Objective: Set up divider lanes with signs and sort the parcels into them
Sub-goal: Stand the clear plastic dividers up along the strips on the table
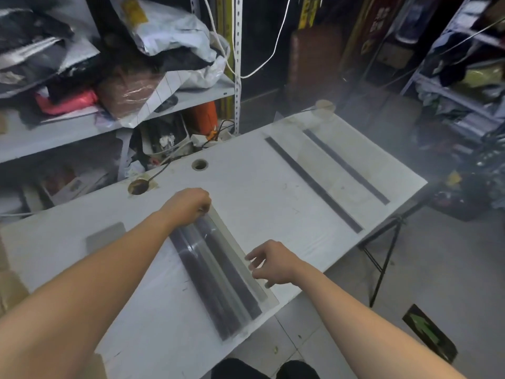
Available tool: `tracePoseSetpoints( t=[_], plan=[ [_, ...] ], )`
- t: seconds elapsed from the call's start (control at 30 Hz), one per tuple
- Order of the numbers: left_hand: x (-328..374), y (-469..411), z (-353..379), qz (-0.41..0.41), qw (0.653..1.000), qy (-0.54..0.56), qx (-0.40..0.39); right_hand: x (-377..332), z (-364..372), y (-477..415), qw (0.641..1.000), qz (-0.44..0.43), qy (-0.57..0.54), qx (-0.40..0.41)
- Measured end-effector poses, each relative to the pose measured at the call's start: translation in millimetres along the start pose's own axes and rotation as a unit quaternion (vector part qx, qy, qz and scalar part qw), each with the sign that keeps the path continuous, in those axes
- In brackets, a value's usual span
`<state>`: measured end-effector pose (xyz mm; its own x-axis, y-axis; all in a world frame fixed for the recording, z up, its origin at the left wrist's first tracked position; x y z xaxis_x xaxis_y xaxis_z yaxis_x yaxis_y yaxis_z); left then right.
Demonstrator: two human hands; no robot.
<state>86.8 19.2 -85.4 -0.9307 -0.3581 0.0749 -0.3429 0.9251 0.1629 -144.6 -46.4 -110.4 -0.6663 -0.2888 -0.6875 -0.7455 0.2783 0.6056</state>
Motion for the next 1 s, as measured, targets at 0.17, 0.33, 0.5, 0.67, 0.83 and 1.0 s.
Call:
tracePoseSetpoints(
  t=[0.17, 0.33, 0.5, 0.67, 0.83, 1.0],
  plan=[
    [-1.5, -21.6, -16.2, -0.027, 1.0, 0.009, 0.009, 17.4, -32.8, 5.4, 1.0, -0.013, 0.025, -0.001],
    [-0.6, -53.6, -42.8, -0.083, 0.992, 0.059, 0.08, 35.1, -76.4, 19.7, 0.998, -0.028, 0.049, 0.005],
    [29.9, -98.5, -63.4, -0.056, 0.993, 0.04, 0.092, 48.6, -120.0, 31.5, 0.997, -0.037, 0.062, 0.039],
    [42.6, -150.2, -69.9, -0.056, 0.995, 0.05, 0.06, 65.7, -154.9, 30.9, 0.995, -0.031, 0.052, 0.08],
    [43.2, -198.3, -74.5, -0.033, 0.996, 0.06, 0.058, 73.1, -174.7, 19.9, 0.994, 0.0, 0.038, 0.103],
    [27.7, -236.8, -72.0, -0.028, 0.995, 0.084, 0.05, 71.2, -181.1, 0.6, 0.991, 0.019, 0.075, 0.11]
  ],
)
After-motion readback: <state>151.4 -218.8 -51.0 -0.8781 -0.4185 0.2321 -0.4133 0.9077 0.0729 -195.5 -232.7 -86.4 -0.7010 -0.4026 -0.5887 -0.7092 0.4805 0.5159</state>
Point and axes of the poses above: each hand's wrist, its own y-axis away from the middle knuckle, its own z-axis out of the palm, x = y × z, the point moved 8 cm from there along -y, towards the middle knuckle, and after that the axes turned 5 degrees about -y, right-handed, at the moved point
